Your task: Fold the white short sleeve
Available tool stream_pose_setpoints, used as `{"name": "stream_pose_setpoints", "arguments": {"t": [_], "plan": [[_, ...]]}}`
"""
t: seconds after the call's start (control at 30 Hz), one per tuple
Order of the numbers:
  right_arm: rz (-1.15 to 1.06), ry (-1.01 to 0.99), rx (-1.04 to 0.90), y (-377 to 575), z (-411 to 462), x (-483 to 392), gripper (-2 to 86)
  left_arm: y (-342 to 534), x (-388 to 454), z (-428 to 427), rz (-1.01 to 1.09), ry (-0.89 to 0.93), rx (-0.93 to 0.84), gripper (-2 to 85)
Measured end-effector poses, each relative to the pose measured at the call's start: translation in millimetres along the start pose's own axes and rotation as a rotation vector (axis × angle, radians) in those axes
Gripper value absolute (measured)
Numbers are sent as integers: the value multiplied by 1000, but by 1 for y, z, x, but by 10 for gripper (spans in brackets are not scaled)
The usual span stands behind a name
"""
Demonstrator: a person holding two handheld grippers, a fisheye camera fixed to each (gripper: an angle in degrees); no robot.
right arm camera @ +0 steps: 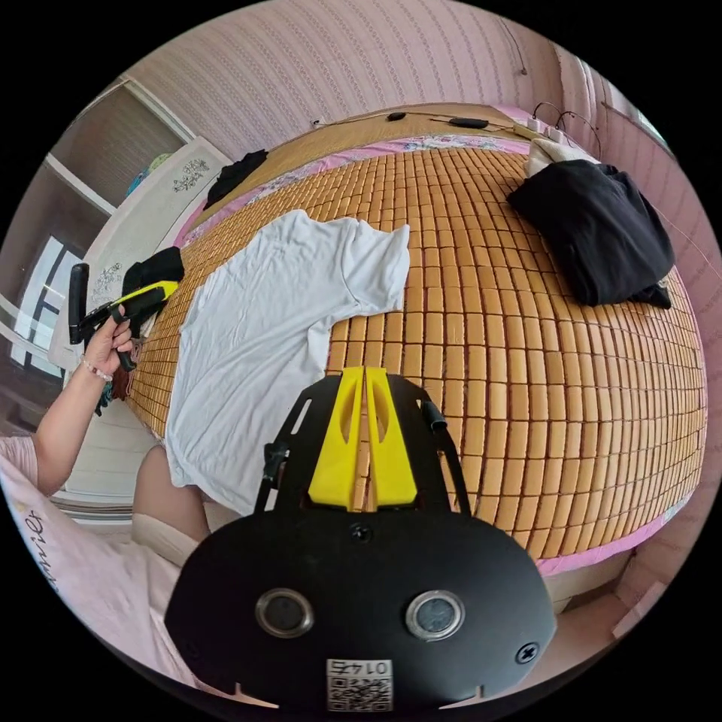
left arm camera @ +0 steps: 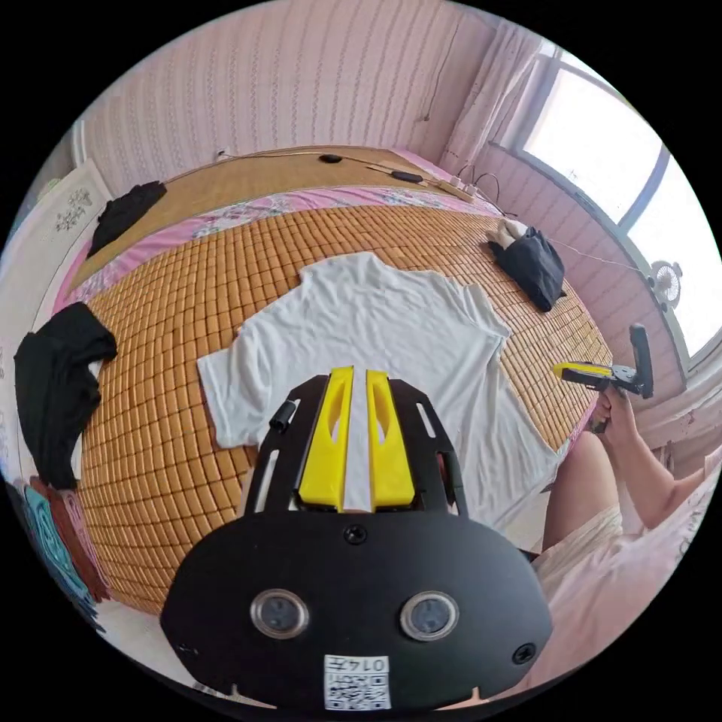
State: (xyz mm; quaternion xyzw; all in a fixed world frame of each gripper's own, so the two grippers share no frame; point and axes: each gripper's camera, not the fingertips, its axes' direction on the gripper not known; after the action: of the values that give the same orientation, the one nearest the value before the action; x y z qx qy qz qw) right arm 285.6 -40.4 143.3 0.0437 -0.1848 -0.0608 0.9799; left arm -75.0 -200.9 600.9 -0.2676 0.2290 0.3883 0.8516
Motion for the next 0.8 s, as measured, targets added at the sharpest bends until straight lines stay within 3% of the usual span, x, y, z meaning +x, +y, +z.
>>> {"name": "stream_pose_setpoints", "arguments": {"t": [0.17,0.27,0.57,0.8], "plan": [[-86,7,-63,62,0,-43,14,161,-55,-72,-264,-63,49,28],[-148,24,-101,87,9,-72,31,212,-73,-84,-362,-49,85,25],[-419,-10,-117,56,56,-192,49,260,-105,-61,-418,50,155,31],[-682,-28,-195,-52,178,-353,54,256,-152,-38,-442,99,238,45]]}}
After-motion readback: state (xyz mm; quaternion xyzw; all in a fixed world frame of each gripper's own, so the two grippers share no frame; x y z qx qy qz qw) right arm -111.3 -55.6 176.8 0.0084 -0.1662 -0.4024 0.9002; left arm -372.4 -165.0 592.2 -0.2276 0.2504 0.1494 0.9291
